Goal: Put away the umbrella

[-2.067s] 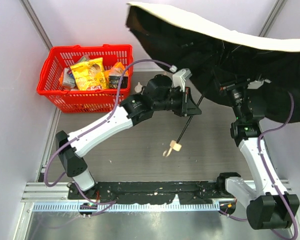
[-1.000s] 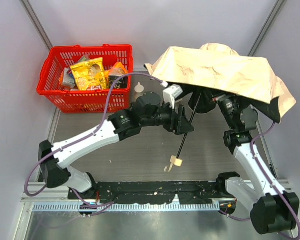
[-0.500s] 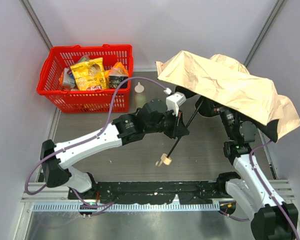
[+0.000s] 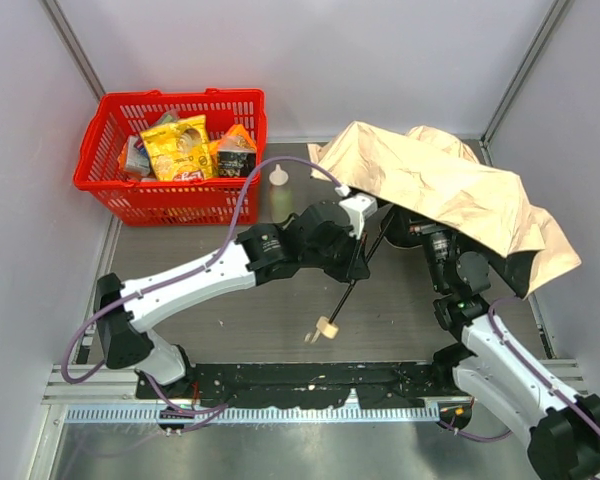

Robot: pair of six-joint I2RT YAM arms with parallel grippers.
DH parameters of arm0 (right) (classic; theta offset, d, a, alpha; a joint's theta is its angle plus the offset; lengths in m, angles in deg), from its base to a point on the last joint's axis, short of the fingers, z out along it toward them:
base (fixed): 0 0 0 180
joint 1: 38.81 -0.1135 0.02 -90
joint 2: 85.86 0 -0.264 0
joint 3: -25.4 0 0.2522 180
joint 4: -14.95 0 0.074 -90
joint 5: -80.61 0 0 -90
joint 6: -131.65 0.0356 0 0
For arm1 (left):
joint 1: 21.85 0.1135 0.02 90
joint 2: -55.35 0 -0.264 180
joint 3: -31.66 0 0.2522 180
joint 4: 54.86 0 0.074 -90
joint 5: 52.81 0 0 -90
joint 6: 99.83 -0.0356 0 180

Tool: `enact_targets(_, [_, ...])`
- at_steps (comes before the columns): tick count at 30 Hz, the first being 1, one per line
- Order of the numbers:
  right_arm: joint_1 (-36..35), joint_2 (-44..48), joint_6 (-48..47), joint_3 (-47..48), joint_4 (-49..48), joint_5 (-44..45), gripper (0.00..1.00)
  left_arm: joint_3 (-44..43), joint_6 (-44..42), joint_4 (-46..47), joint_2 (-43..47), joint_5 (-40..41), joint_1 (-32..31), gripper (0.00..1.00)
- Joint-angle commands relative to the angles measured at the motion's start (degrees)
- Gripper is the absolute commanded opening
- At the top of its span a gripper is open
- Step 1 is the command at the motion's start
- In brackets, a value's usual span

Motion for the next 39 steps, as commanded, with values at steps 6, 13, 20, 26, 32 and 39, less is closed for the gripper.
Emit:
enact_targets(6, [-2.1, -0.2, -4.3, 10.7, 1.8, -13.9, 0.01, 6.6, 2.2, 22.6, 8.2, 7.3, 3.1, 0.47])
enact_targets(13, [1.7, -4.2, -6.1, 17.5, -0.5, -15.2, 0.01, 15.1, 6.4, 21.6, 13.1, 4.4, 3.0, 0.61])
enact_targets(20, [6.0, -6.8, -12.3, 23.6, 3.1, -15.9, 0.01, 20.2, 8.1, 22.5, 17.3, 0.7, 1.4, 0.63])
enact_targets(26, [13.1, -10.8, -8.2, 26.7, -0.6, -18.8, 0.01, 23.0, 9.2, 22.6, 18.2, 0.9, 0.7, 0.58])
enact_targets(32, [14.5, -11.0, -11.2, 30.8, 5.4, -21.1, 0.01, 20.2, 5.2, 21.0, 17.2, 5.4, 0.7, 0.17])
enact_targets(39, [8.5, -3.1, -12.7, 21.8, 15.1, -22.1, 0.01, 4.8, 0.6, 20.8, 8.9, 7.8, 5.6, 0.00])
